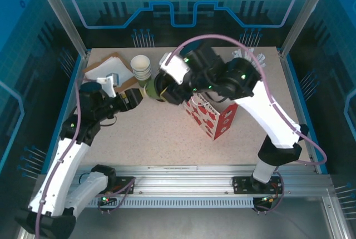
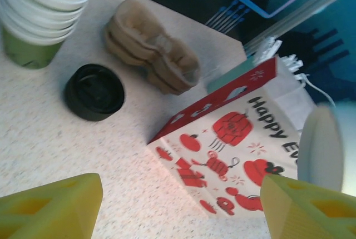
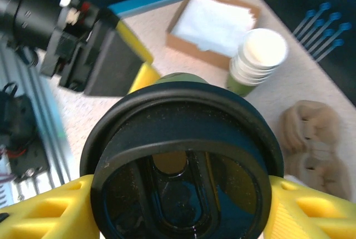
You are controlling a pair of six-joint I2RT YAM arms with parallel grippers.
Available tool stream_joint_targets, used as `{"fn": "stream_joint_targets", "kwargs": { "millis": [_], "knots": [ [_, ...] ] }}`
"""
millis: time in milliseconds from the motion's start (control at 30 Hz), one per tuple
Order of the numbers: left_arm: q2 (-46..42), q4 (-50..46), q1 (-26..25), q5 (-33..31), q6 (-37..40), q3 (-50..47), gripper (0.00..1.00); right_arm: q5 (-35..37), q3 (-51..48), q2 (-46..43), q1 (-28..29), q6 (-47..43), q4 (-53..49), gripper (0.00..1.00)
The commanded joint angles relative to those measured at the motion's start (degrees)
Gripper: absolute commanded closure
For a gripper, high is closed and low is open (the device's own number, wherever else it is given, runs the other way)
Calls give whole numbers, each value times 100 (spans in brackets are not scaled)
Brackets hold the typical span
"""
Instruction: Pack the takeout coffee
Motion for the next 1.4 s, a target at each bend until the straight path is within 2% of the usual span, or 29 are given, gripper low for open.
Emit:
{"fn": "stream_joint_targets", "kwargs": {
  "millis": [0, 133, 233, 400, 533, 733, 1100, 1367],
  "knots": [
    [413, 591, -445, -321, -175, 447, 24, -55, 255, -260, -393, 121, -156, 58],
    [1107, 778, -961, -384, 106, 950, 24, 224, -34, -631, -1044, 268, -222, 58],
    [1563, 771, -1156, -328, 474, 1308, 24, 201, -500, -984, -1554, 331, -282, 58],
    [2170, 719, -1409, -231, 1034, 1741, 24, 361, -1195, -1417, -2061, 349, -555, 58],
    [2601, 547, -1659, -202, 1483, 2095, 24, 405, -1615, -1522, -2143, 350, -815, 58],
    [3154, 327, -1780, -25, 1764, 2556, 24, 540, -1933, -1387, -2161, 299, -1078, 59],
    [3308, 577, -1801, -124, 1687, 2445, 24, 440, -1761, -548, -2258, 79, -1650, 59],
    [3608, 447, -1810, 157, 2039, 2748, 24, 480, -1925, -499, -2261, 52, -1608, 59]
  ]
}}
